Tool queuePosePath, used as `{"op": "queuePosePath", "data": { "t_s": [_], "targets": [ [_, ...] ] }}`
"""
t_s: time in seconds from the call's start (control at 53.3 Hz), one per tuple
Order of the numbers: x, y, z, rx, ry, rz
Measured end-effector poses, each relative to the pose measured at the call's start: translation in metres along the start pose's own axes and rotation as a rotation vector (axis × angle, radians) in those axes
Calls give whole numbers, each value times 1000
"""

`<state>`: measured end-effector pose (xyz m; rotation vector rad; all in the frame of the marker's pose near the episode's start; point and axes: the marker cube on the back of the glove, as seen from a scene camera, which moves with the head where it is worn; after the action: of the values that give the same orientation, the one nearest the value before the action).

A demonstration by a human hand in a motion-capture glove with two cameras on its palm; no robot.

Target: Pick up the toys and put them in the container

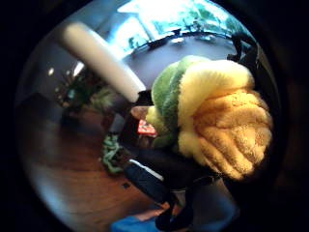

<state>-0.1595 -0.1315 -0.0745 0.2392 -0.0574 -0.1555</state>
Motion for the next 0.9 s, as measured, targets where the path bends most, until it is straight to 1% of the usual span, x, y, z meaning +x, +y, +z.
{"op": "queuePosePath", "data": {
  "t_s": [0.038,0.169,0.244,0.281,0.356,0.488,0.563,0.694,0.788,0.825,0.9],
  "targets": [
    [-19,-6,2,1,-6,1],
    [-68,-17,13,-23,-57,-74],
    [-83,-19,19,-35,-77,-94],
    [-80,-18,24,-44,-81,-100],
    [-53,-5,37,-80,-89,-100],
    [-83,-9,51,-104,-131,-104],
    [-104,-13,61,-137,-169,-60],
    [-108,-5,82,-242,-157,-118],
    [-105,0,86,-263,-160,-190],
    [-102,0,87,-262,-138,-189],
    [-101,-3,84,-243,-141,-143]
  ]
}}
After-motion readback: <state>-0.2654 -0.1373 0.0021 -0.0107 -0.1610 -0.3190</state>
